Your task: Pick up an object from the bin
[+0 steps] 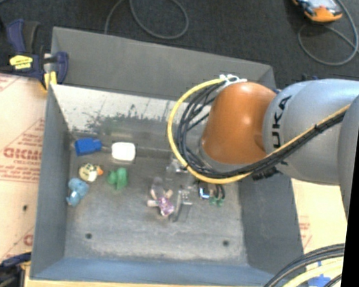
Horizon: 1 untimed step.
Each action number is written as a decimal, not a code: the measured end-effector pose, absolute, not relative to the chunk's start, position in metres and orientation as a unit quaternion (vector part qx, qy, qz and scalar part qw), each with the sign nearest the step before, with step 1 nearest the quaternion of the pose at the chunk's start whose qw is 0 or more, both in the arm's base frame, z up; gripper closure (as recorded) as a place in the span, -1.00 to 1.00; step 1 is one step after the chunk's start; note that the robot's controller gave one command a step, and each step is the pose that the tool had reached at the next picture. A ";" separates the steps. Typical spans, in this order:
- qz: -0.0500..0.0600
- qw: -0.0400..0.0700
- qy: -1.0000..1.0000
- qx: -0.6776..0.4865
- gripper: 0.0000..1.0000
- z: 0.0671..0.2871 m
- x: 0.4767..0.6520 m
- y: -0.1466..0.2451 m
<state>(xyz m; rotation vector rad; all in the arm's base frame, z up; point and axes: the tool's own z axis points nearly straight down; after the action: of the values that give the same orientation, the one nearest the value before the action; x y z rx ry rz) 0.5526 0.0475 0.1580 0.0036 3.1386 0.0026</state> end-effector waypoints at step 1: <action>0.001 0.002 1.000 0.001 -1.00 0.158 0.553 0.047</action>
Offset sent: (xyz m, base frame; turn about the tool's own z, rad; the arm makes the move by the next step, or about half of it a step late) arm -0.0246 -0.0312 -0.0880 -0.1067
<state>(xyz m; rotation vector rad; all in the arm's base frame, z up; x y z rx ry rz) 0.5526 0.0475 0.1580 0.0037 3.1386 0.0026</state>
